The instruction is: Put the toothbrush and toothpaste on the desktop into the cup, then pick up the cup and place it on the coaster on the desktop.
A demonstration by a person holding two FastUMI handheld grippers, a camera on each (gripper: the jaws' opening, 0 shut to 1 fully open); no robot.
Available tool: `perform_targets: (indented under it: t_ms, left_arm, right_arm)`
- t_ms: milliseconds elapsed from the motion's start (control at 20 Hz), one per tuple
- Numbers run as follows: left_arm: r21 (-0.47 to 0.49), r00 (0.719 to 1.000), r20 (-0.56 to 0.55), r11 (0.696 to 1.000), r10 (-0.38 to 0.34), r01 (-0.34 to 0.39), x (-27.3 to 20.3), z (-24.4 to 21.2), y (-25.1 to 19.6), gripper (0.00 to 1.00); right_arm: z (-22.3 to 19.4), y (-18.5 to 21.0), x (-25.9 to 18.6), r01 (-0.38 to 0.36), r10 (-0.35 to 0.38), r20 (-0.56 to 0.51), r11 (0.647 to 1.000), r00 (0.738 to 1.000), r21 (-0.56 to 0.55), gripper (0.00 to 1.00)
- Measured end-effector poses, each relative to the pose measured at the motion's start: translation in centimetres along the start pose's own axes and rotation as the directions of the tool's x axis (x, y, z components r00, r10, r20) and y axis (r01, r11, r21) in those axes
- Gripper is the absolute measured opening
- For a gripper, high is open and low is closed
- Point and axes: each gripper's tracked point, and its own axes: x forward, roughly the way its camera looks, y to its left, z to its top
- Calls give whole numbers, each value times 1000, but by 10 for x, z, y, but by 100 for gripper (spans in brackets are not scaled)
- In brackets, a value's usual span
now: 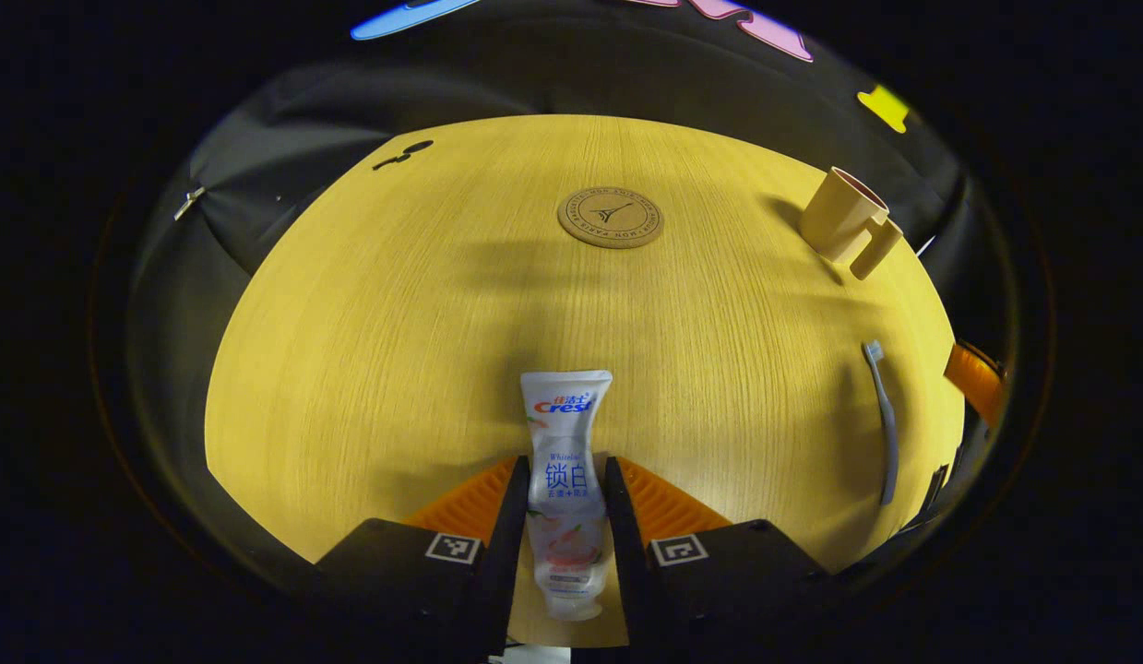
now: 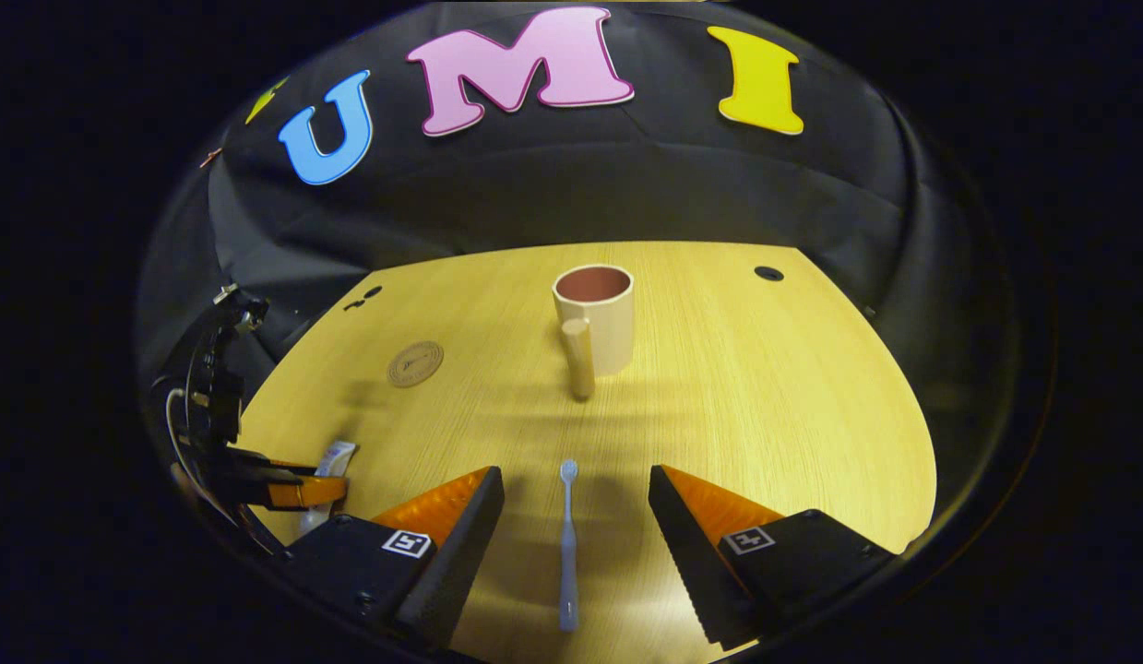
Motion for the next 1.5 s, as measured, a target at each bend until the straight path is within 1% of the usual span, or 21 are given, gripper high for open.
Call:
perform_targets:
  t_ms: [200,300,350,600,650,700,750,800,850,900,950,1000,1050,1100,1150,1250,1300,1350,1400,1450,1500]
  left_arm:
    - [53,999,-47,998,-16,19,0,2,1,48]
    - [61,999,-48,998,-24,27,-1,2,2,43]
    - [58,999,-45,998,-29,31,0,2,2,43]
    - [68,999,-28,997,-33,34,-1,2,2,43]
    - [68,999,-26,997,-32,34,-1,2,2,43]
    - [68,999,-26,997,-33,34,-1,2,2,43]
    - [70,999,-26,997,-35,37,-1,2,2,43]
    - [71,999,-26,997,-40,41,-1,2,2,43]
    - [67,999,-24,997,-43,45,-1,2,2,43]
    - [59,999,-22,997,-46,48,-1,2,3,43]
    - [52,999,-19,997,-48,49,-2,2,3,43]
    - [49,999,-19,998,-49,50,-2,2,3,43]
    - [49,999,-20,998,-49,50,-2,2,2,43]
    - [54,999,-22,997,-49,50,-2,2,3,43]
    - [60,999,-25,997,-48,49,-2,2,3,43]
    - [77,999,-34,996,-42,45,-2,1,3,43]
    - [83,999,-36,996,-39,42,-2,2,3,43]
    - [86,999,-36,996,-36,39,-1,1,3,43]
    - [86,999,-35,996,-33,35,-1,2,2,38]
    - [89,999,-35,995,-30,33,-1,1,2,43]
    - [91,999,-35,995,-30,33,-1,2,2,43]
  right_arm:
    - [-29,2,1,-11,11,-106,1000,994,5,98]
    - [-41,8,3,-21,22,-152,1000,988,9,99]
    - [-47,9,6,-21,21,-178,1000,984,1,99]
    - [-64,9,26,10,-24,-259,998,966,-55,98]
    - [-67,8,29,13,-29,-278,998,960,-59,96]
    - [-70,6,30,17,-35,-295,998,955,-64,93]
    - [-73,6,30,20,-41,-306,997,951,-72,81]
    - [-75,5,30,22,-46,-316,997,948,-80,76]
    - [-79,4,30,24,-53,-330,996,943,-91,73]
    - [-83,2,30,34,-69,-345,994,936,-106,73]
    - [-81,3,31,41,-78,-338,993,938,-115,67]
    - [-83,4,31,45,-87,-353,991,932,-125,64]
    - [-82,4,31,45,-93,-360,989,928,-139,57]
    - [-83,6,34,41,-91,-369,989,925,-142,56]
    - [-81,7,32,49,-96,-380,990,920,-131,39]
    - [-82,7,34,59,-100,-394,992,914,-115,22]
    - [-81,8,34,50,-91,-408,993,908,-112,19]
    - [-81,10,34,17,-65,-417,993,907,-118,18]
    - [-82,8,33,5,-55,-419,993,906,-119,18]
    - [-83,8,41,6,-47,-420,995,906,-98,14]
    - [-79,9,33,-10,-27,-420,996,907,-84,9]
